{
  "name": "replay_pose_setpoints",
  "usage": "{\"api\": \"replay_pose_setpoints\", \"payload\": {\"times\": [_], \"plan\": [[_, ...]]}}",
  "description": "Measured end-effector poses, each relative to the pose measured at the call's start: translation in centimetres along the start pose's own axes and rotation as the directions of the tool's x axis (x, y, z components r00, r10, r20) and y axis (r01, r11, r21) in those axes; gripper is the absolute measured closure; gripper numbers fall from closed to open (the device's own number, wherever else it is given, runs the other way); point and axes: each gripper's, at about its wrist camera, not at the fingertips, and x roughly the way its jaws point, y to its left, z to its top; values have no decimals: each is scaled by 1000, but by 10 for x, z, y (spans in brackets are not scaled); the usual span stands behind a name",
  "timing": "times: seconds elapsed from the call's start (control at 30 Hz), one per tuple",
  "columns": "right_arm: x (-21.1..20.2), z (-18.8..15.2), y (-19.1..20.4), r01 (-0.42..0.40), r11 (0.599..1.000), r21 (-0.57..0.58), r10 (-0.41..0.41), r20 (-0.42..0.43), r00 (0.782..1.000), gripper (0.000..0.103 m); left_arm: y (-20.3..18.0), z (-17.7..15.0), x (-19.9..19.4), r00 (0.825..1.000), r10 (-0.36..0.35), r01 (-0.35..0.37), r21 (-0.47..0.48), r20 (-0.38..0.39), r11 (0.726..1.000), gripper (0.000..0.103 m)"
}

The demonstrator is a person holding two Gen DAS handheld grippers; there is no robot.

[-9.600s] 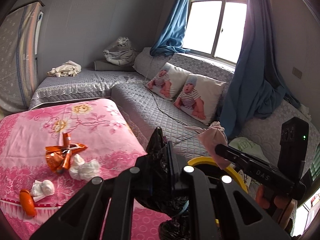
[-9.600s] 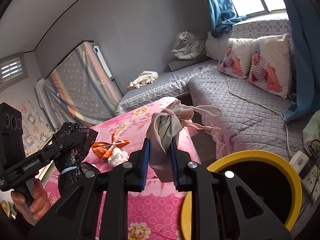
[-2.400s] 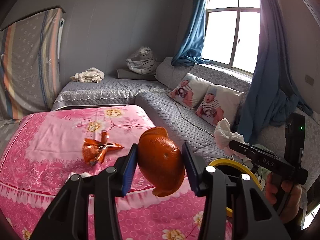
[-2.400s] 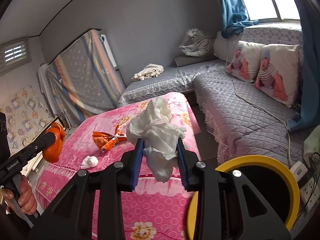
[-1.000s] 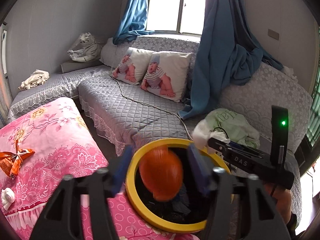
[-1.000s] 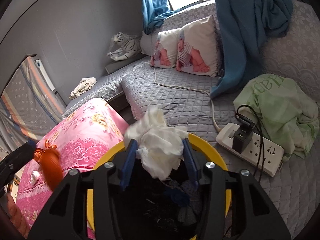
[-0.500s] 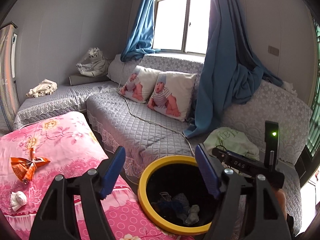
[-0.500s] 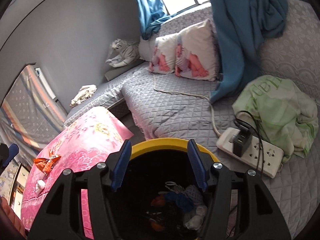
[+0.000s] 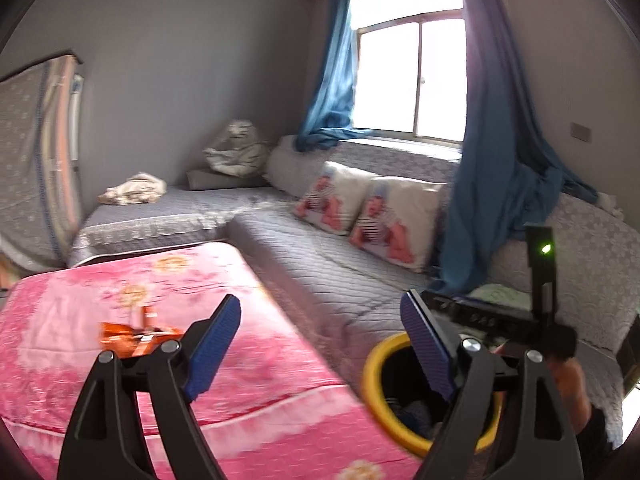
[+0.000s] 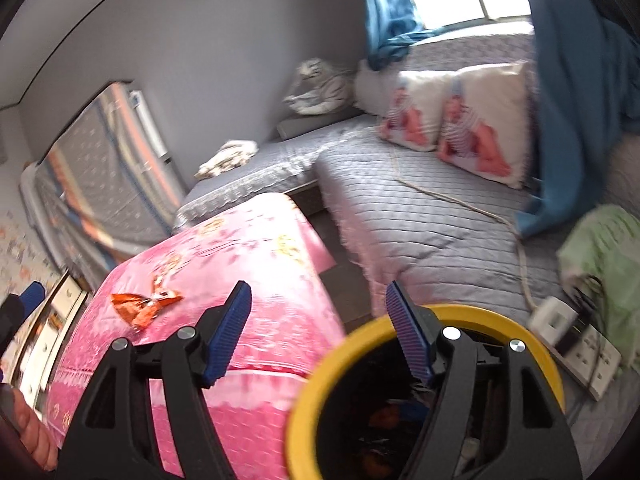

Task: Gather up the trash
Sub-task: 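Move both tools back to the remaining trash on the bed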

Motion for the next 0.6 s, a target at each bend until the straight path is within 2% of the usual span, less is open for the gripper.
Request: {"api": "replay_pose_setpoints", "payload": {"times": [0.1,0.27,0.33,0.47,0.6], "plan": [[17,6,35,-48,997,-54,46,-25,999,32,37,-6,-10,998,68,-68,-12,-9,998,22],[52,9,97,-144,980,-138,131,-102,986,26,112,-21,-27,975,215,-217,-30,-52,976,20],[65,7,120,-176,970,-171,154,-135,979,26,144,-30,-35,966,245,-250,-54,-86,967,20],[92,1,162,-221,948,-228,178,-195,965,26,186,-48,-44,945,301,-312,-72,-132,947,20],[122,-9,202,-285,920,-268,212,-270,939,26,209,-70,-42,938,295,-311,-63,-179,948,19]]}}
